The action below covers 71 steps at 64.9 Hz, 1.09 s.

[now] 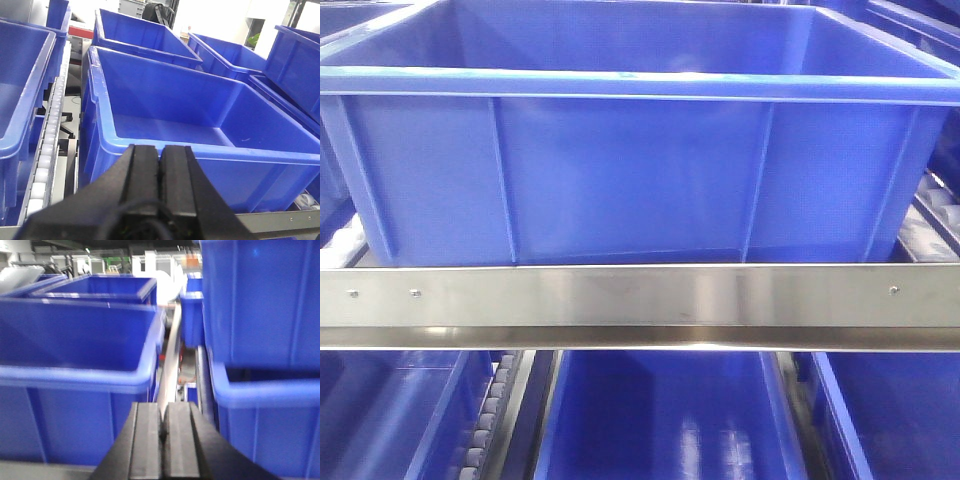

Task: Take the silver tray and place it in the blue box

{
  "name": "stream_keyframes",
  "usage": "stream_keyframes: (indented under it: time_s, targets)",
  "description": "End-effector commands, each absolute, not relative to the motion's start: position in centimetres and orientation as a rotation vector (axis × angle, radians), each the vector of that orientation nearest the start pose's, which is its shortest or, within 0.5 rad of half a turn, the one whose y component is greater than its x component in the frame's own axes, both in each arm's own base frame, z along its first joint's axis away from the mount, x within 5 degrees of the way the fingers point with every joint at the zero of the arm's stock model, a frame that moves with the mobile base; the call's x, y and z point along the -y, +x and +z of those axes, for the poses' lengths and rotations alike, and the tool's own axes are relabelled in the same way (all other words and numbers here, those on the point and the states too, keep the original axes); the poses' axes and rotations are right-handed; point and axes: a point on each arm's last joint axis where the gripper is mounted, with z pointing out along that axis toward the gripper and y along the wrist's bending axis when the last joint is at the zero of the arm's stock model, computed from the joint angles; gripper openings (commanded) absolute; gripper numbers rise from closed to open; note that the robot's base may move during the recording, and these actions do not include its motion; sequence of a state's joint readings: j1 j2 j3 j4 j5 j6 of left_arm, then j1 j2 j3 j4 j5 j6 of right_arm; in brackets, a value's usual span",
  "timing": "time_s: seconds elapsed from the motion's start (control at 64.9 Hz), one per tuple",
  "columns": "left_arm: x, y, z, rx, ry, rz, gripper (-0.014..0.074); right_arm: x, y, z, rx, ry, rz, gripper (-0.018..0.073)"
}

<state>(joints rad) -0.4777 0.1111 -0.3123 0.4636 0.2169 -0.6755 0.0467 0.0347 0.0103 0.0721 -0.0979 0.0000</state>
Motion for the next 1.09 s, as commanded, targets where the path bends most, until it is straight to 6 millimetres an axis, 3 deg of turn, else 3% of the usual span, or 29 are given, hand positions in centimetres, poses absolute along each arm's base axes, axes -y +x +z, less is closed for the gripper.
stream_keyframes:
  time_s: [0.0,0.108,1.079]
  targets:
    - [1.63,4.32,30.98,-1.395,0.137,-0.536,-0.0095,-0.18,5.20,22.43,-1.349,0.008,0.069,0.0049]
    - [1.63,4.31,31.00,-1.393,0.138,-0.537,-0.0095,-0.20,5.35,21.50,-1.357,-0.003,0.059,0.0049]
    - [1.51,4.40,30.84,-1.402,0.152,-0.485,-0.0094,-0.20,5.32,21.65,-1.344,-0.003,0.058,0.0049]
